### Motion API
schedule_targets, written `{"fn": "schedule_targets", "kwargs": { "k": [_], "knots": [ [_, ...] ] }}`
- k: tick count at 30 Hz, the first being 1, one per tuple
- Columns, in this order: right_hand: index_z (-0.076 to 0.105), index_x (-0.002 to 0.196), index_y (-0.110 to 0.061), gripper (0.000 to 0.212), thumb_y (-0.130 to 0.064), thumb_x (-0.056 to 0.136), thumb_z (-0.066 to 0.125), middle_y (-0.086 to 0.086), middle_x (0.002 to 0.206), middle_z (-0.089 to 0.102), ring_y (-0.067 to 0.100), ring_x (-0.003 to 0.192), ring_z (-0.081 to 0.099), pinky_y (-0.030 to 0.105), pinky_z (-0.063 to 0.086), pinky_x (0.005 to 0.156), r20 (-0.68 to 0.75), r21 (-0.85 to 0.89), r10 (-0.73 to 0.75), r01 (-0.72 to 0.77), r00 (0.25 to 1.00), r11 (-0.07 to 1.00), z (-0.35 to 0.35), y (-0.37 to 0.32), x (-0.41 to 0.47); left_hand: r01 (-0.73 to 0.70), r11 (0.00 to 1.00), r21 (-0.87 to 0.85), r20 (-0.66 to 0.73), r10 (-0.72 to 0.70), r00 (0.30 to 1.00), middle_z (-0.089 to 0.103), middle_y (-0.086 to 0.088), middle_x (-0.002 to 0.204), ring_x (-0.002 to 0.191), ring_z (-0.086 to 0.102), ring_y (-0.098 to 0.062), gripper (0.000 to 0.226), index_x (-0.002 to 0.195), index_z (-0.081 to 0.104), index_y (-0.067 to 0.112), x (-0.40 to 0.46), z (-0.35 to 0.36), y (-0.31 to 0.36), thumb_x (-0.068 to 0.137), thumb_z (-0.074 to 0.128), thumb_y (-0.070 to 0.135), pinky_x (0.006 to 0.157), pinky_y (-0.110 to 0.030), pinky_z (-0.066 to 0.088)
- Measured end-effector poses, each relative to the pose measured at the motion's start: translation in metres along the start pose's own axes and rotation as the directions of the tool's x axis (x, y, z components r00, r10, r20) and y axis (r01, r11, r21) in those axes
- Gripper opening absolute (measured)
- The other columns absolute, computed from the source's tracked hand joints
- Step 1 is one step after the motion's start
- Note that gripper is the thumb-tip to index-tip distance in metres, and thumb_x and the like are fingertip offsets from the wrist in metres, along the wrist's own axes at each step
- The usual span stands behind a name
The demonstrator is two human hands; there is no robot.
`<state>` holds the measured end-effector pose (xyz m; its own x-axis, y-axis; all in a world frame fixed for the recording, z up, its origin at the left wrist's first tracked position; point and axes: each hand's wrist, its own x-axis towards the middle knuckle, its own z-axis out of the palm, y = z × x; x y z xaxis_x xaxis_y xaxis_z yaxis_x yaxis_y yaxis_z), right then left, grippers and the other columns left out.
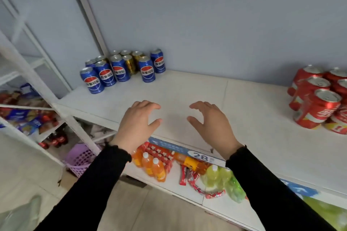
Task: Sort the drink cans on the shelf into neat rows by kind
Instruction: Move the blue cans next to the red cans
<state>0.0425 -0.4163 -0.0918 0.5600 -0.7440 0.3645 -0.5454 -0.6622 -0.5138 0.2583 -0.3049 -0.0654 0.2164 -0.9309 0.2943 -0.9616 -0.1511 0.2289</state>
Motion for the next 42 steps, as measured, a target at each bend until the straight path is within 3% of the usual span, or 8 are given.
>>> {"fn": "schedule_targets", "kwargs": {
  "k": [4, 11, 20, 29, 34, 39, 42],
  "knots": [
    [0.06, 0.127, -0.025, 0.035, -0.038, 0.095, 0.062, -0.006, 0.119, 0.065, 0.014, 0.107, 0.058, 0.025, 0.04, 0.079, 0.041, 0.051, 0.012, -0.014, 0.999, 0.999, 0.05, -0.055, 0.027, 0.011, 1.0, 0.009, -0.004, -0.011, 1.0, 0.056, 0.006, 0.134, 0.122, 0.048, -0.017, 0.045, 0.136, 0.056, 0.025, 0.0, -0.024, -0.077, 0.094, 0.063, 0.04, 0.101, -0.034, 0.042],
    [0.053, 0.132, -0.025, 0.042, -0.037, 0.093, 0.067, -0.006, 0.121, 0.063, 0.011, 0.104, 0.06, 0.028, 0.05, 0.088, 0.156, 0.221, 0.079, -0.113, 0.985, 0.969, 0.122, -0.116, 0.078, 0.055, 0.998, 0.012, -0.01, -0.055, 0.998, 0.05, 0.002, 0.141, 0.13, 0.042, -0.018, 0.058, 0.141, 0.049, 0.024, 0.023, -0.051, -0.183, 0.089, 0.07, 0.039, 0.107, -0.034, 0.038],
    [0.046, 0.141, -0.022, 0.054, -0.034, 0.093, 0.068, -0.002, 0.135, 0.057, 0.014, 0.113, 0.058, 0.023, 0.048, 0.089, 0.205, 0.357, 0.122, -0.19, 0.971, 0.915, 0.204, -0.157, 0.2, 0.133, 0.975, 0.178, 0.023, -0.139, 0.99, 0.047, -0.011, 0.141, 0.126, 0.041, -0.034, 0.088, 0.146, 0.043, 0.018, 0.108, -0.075, -0.298, 0.071, 0.086, 0.039, 0.102, -0.048, 0.042],
    [0.047, 0.14, -0.02, 0.056, -0.015, 0.09, 0.071, -0.004, 0.134, 0.059, 0.01, 0.119, 0.056, 0.027, 0.047, 0.1, 0.096, 0.554, 0.161, -0.186, 0.982, 0.812, 0.287, -0.195, 0.278, 0.07, 0.984, 0.167, 0.186, -0.101, 0.977, 0.051, -0.003, 0.13, 0.114, 0.046, -0.026, 0.077, 0.139, 0.046, 0.024, 0.161, -0.068, -0.346, 0.074, 0.082, 0.041, 0.094, -0.041, 0.045],
    [0.045, 0.142, -0.023, 0.057, -0.02, 0.091, 0.07, -0.005, 0.136, 0.059, 0.013, 0.124, 0.057, 0.031, 0.049, 0.101, 0.022, 0.522, 0.259, -0.232, 0.966, 0.821, 0.311, -0.205, 0.292, -0.047, 0.986, 0.161, 0.276, 0.001, 0.961, 0.051, 0.008, 0.107, 0.098, 0.05, -0.02, 0.057, 0.115, 0.048, 0.029, 0.175, -0.08, -0.364, 0.071, 0.084, 0.037, 0.082, -0.04, 0.05],
    [0.046, 0.139, -0.026, 0.067, -0.022, 0.082, 0.08, -0.006, 0.134, 0.06, 0.015, 0.123, 0.058, 0.039, 0.051, 0.104, -0.02, 0.467, 0.35, -0.3, 0.937, 0.832, 0.327, -0.219, 0.3, -0.119, 0.983, 0.137, 0.338, 0.067, 0.939, 0.053, 0.009, 0.114, 0.098, 0.05, -0.017, 0.062, 0.116, 0.044, 0.031, 0.176, -0.087, -0.378, 0.07, 0.085, 0.038, 0.076, -0.034, 0.046],
    [0.044, 0.141, -0.025, 0.068, -0.02, 0.083, 0.079, -0.005, 0.137, 0.06, 0.016, 0.125, 0.057, 0.036, 0.048, 0.105, 0.027, 0.482, 0.414, -0.374, 0.91, 0.792, 0.332, -0.224, 0.299, -0.113, 0.992, 0.048, 0.384, 0.086, 0.919, 0.057, 0.007, 0.126, 0.104, 0.056, -0.018, 0.069, 0.122, 0.039, 0.032, 0.174, -0.086, -0.384, 0.071, 0.085, 0.039, 0.082, -0.038, 0.052]
  ]
}}
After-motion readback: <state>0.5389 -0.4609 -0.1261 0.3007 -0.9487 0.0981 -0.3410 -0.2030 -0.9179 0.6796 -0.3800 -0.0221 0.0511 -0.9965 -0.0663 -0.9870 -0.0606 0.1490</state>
